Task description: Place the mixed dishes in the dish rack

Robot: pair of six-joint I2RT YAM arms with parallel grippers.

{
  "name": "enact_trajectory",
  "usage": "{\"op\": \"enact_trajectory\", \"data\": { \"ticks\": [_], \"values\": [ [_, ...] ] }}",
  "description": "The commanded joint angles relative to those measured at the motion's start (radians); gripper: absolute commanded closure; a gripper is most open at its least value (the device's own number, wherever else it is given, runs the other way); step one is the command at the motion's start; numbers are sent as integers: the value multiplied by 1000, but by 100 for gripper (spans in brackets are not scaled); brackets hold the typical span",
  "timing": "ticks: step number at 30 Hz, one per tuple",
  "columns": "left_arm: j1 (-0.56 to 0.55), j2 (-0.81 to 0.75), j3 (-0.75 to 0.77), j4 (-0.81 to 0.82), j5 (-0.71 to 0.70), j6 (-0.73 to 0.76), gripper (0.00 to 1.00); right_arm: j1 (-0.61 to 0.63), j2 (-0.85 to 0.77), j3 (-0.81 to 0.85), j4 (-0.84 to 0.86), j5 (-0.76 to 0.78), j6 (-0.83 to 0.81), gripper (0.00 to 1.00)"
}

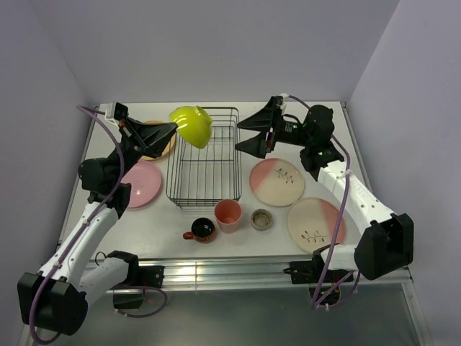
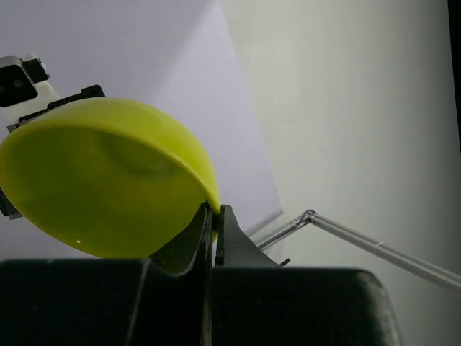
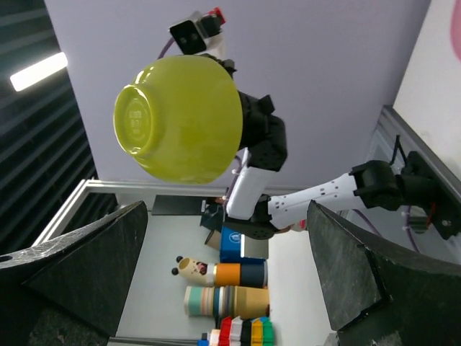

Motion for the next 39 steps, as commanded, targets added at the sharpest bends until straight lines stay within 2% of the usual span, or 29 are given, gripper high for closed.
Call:
{"op": "enact_trajectory", "data": {
  "ticks": [1,3,7,10,13,19,24,29,36,38,39],
  "values": [
    [-16,17,10,233,-36,-56,100,18,11,89,119,-1,66,2],
    [-21,35,8,274,-43,-70,100,31,22,82,172,5,139,1],
    [-36,91,-3,461,-67,-127,100,60,63,5,524,34,383,1],
    [-51,135,9,601,-102,-161,100,80,102,-10,698,77,546,1],
    [-68,187,49,724,-133,-191,100,106,143,14,798,119,664,1],
    [-94,275,153,873,-174,-230,100,161,221,112,846,168,759,2],
    [-99,305,203,894,-193,-230,100,164,209,33,910,235,810,1],
    [-103,329,224,972,-213,-228,100,170,215,-24,1013,358,932,1],
    [-113,325,243,974,-178,-211,100,166,237,68,970,363,985,2],
    [-113,318,232,965,-187,-210,100,155,240,82,940,338,934,2],
    [-113,315,217,960,-193,-208,100,147,234,80,873,294,902,2]
  ]
}}
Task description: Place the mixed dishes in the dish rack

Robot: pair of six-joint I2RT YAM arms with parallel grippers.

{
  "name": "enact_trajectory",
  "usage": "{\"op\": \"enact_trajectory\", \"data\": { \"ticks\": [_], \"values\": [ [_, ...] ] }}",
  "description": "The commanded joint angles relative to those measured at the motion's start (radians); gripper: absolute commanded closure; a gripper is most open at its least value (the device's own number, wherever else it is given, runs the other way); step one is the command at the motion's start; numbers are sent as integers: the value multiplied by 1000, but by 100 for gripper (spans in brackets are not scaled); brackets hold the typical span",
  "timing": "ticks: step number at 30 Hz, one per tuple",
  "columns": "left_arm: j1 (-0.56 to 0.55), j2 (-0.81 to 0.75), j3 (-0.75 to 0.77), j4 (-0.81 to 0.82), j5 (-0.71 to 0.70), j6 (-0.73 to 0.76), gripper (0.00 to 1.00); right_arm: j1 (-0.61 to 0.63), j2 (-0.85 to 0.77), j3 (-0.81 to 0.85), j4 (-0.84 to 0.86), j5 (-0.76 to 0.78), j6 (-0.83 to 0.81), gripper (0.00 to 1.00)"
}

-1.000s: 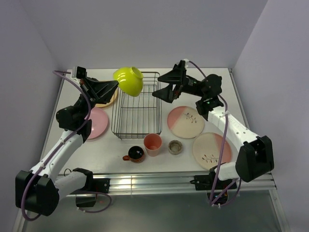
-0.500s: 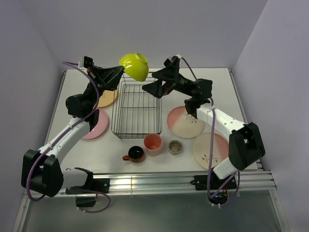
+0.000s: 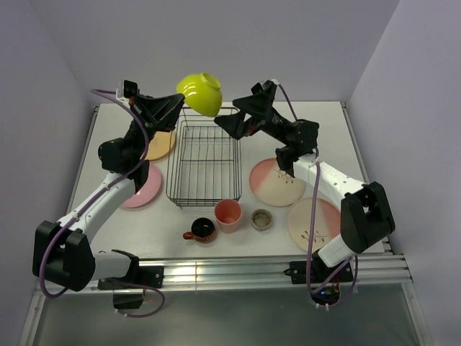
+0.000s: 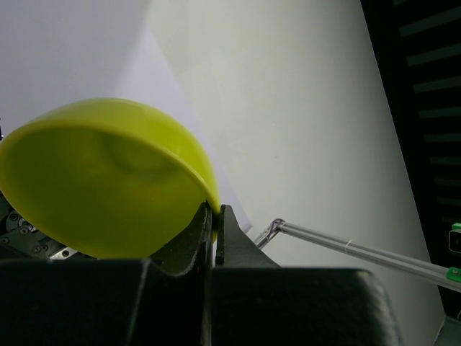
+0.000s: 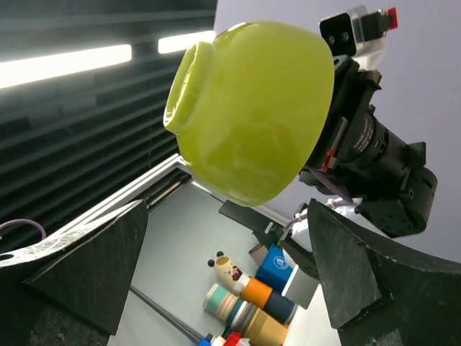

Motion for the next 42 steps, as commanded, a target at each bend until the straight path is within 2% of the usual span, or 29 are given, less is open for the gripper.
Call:
{"op": "enact_trajectory", "data": {
  "ticks": [1,9,10,11,12,13,14,15,16,17,18,20,24,32,38,42],
  "values": [
    [-5,-25,27,574,-7,-148,100,-23,-31,47,-64,-61,472,2],
    [-5,-165,-21,193,104,16,100,-52,-198,-114,-429,-172,106,1],
    [-5,-178,-24,55,111,54,100,-54,-215,-108,-499,-205,49,0],
    [-2,-214,-26,-45,122,74,100,-63,-233,-92,-617,-219,-140,0],
    [-2,-234,-13,-176,130,100,100,-66,-276,-19,-939,-224,-280,0],
    [-2,-252,6,-483,139,169,100,-71,-287,48,-1133,-185,-430,0],
    [-2,-278,33,-642,156,214,100,-72,-290,129,-1355,-133,-764,0],
    [-2,-284,109,-793,162,270,100,-66,-267,321,-1716,-70,-921,0],
    [-2,-283,166,-952,167,397,100,-55,-247,418,-1849,-5,-1041,0],
    [-2,-260,222,-1297,164,457,100,-46,-230,494,-1959,108,-1212,0],
    [-2,-246,307,-1411,165,511,100,-37,-215,592,-2087,153,-1269,0],
    [-2,-216,355,-1623,158,616,100,-37,-226,615,-2120,205,-1355,0],
    [-2,-217,383,-1788,104,670,100,-28,-270,592,-2117,204,-1430,0],
    [-7,-211,372,-1836,133,666,100,136,-177,687,-2220,211,-1639,0],
    [-13,-209,399,-1885,137,683,100,222,-115,757,-2240,286,-1645,0],
    [-16,-225,363,-1847,148,660,100,299,-94,761,-2191,293,-1610,0]
  ]
}}
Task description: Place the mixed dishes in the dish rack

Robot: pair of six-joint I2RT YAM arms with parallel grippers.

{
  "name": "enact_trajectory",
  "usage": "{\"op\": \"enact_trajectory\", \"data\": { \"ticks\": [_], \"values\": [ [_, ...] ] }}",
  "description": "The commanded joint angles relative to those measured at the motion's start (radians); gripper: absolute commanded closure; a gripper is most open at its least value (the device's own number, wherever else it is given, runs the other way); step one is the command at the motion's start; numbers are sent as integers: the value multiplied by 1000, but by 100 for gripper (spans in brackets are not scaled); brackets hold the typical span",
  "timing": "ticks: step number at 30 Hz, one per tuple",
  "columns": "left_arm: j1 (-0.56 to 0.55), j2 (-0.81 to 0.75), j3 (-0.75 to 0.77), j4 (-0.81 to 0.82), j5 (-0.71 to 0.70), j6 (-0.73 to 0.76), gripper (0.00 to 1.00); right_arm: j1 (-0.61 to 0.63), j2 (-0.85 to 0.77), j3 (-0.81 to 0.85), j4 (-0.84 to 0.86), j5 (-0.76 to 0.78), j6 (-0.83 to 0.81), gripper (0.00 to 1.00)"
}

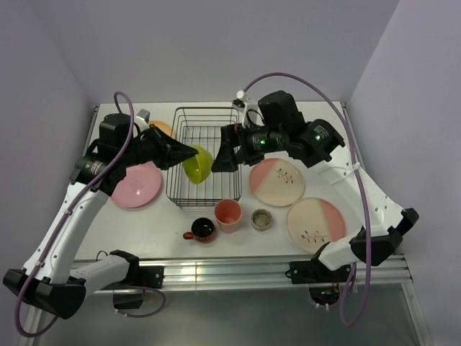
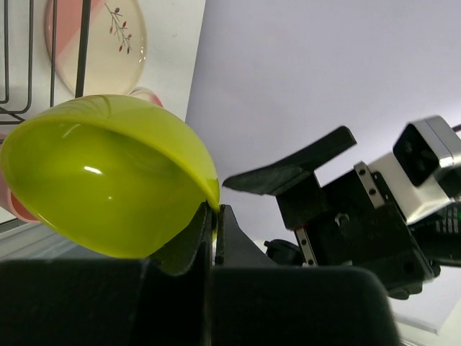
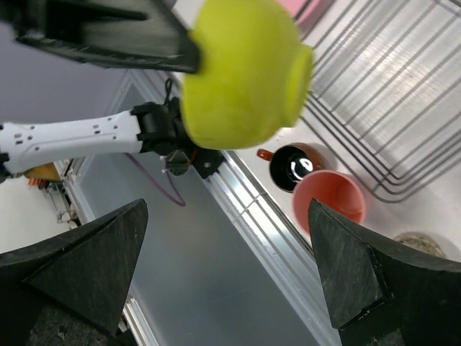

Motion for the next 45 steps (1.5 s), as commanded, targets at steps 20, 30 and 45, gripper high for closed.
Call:
{"op": "enact_trajectory", "data": {
  "ticks": [20,30,45],
  "values": [
    [-12,-49,-5,88,89,-28,100,160,119,143,24,251,-38,0],
    [-12,-34,-2,98,112,-24,100,163,134,147,44,214,-26,4],
    [-12,-14,4,110,122,-19,100,161,123,122,73,176,-7,33]
  ]
}}
